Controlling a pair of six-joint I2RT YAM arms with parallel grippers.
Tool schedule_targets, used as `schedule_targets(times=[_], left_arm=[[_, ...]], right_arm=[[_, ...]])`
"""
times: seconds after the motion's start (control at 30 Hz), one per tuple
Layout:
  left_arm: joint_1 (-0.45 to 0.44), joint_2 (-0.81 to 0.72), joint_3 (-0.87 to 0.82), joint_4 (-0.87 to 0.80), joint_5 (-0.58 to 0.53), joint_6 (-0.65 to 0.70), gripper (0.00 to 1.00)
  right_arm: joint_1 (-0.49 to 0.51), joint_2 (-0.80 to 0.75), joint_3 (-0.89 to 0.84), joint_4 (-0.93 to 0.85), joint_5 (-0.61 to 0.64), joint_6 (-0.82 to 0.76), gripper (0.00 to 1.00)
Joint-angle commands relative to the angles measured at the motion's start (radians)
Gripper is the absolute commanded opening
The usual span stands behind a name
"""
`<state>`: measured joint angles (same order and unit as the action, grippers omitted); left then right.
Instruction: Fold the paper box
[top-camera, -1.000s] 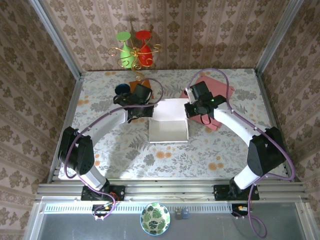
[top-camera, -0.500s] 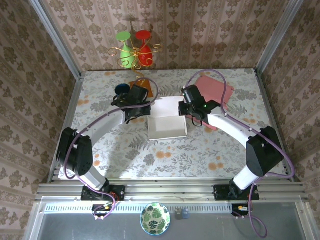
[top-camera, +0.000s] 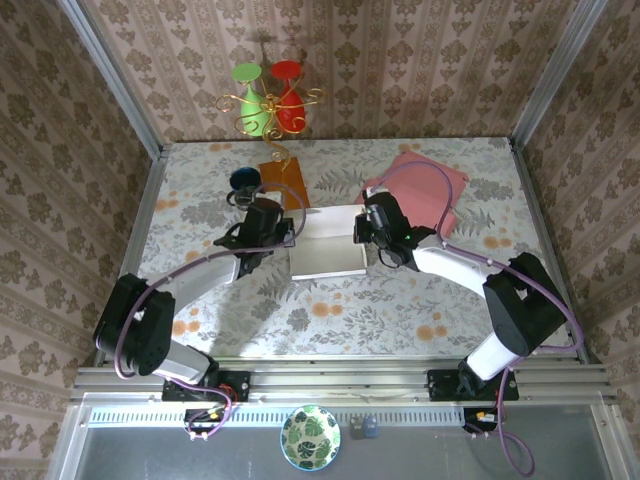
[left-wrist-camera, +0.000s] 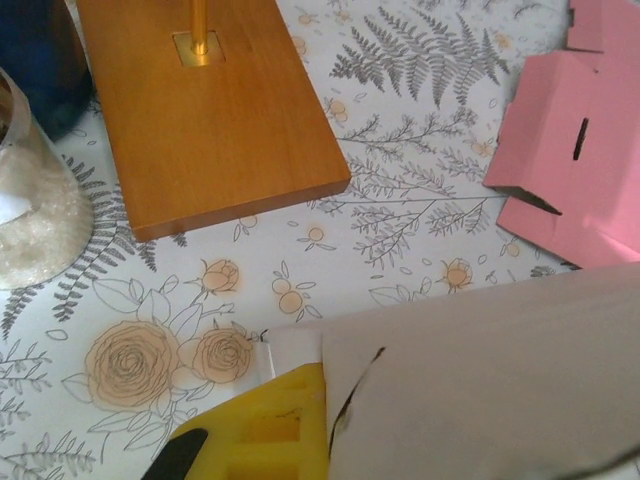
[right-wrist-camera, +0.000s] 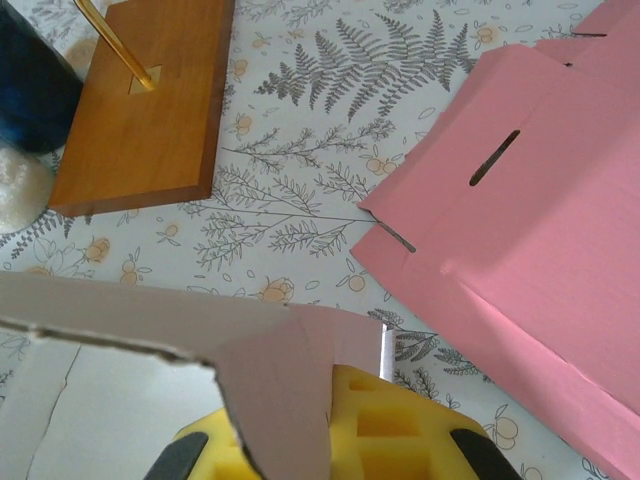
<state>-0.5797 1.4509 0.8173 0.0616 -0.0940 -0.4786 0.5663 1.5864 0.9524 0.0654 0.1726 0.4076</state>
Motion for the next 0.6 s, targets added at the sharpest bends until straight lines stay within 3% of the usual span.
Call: schedule_targets(times=[0.0, 0.57], left_arm=[[-0.005, -0.032, -0.048, 0.170, 0.084, 0.000, 0.00], [-0.021, -0.056, -0.226, 0.306, 0.104, -0.023, 0.00]], right_arm=[[0.024, -0.029, -0.038, 0.122, -0.047, 0.002, 0.00], [0.045, -0.067, -0.196, 0.212, -0.005, -0.056, 0.00]])
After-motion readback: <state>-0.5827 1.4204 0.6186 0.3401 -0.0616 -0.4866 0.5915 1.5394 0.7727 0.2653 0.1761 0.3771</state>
